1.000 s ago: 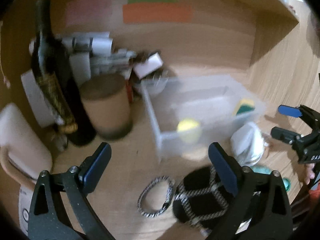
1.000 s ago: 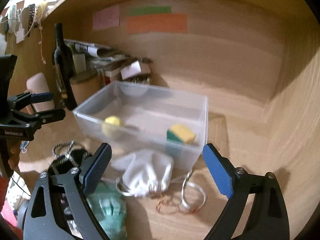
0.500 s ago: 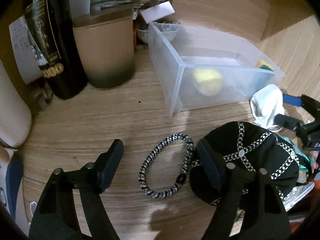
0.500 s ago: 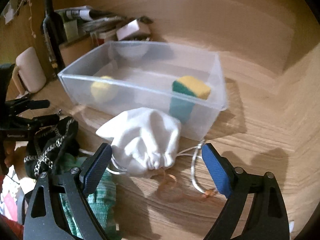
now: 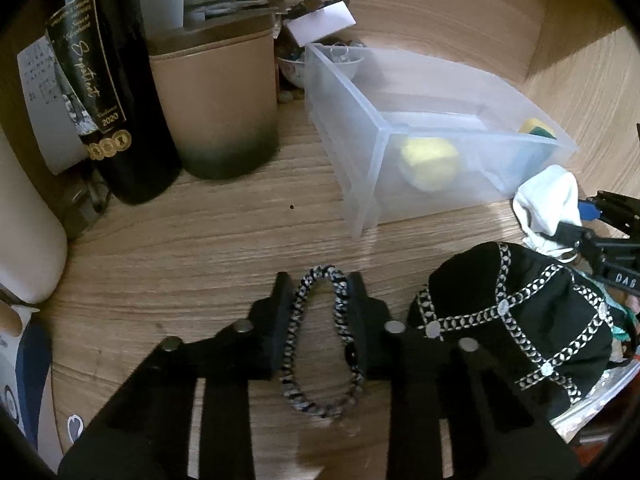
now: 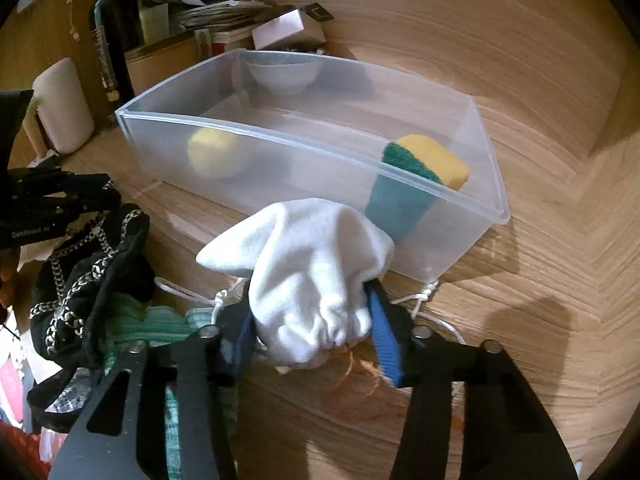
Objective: Organize soft objects
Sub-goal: 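Grasp the white drawstring pouch with the right gripper while the left grasps the bracelet, then lift the pouch and bracelet over the clear box and release both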
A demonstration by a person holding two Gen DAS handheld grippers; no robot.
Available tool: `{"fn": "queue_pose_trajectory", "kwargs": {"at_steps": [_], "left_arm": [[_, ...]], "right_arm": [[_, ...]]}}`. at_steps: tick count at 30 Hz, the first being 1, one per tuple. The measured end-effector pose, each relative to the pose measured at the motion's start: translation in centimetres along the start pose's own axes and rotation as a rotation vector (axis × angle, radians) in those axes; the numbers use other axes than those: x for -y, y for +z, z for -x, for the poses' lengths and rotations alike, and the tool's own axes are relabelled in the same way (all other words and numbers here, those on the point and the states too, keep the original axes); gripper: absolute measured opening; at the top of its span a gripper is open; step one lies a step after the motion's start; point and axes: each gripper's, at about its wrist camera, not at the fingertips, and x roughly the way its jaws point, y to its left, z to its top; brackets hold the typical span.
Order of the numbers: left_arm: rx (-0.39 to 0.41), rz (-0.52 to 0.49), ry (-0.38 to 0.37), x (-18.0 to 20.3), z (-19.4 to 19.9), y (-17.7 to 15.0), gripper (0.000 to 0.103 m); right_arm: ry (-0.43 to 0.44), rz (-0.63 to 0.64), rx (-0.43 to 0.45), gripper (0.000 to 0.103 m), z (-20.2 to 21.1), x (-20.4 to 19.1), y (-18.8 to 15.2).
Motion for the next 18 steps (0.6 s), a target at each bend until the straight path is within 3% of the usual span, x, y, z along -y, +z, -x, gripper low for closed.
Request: {"fn": "queue_pose_trajectory", "kwargs": {"at_steps": [3, 7, 18], "left_arm": [[-0.005, 0.008, -0.023, -0.2, 0.0, 0.0, 0.006], [0.016, 0.003, -0.016, -0.1, 0.8, 0.0, 0.006], [0.182, -0.012, -0.047, 1.4, 6.1, 2.5, 0.006]], "right_arm": [[0.003, -0.010, 0.008, 0.030, 0.2, 0.4, 0.0], [0.014, -0.027, 0.027, 0.019, 1.1, 0.8, -0.1], [0.020, -0.064, 0.172, 0.019, 6.9, 1.6, -0.1]]}}
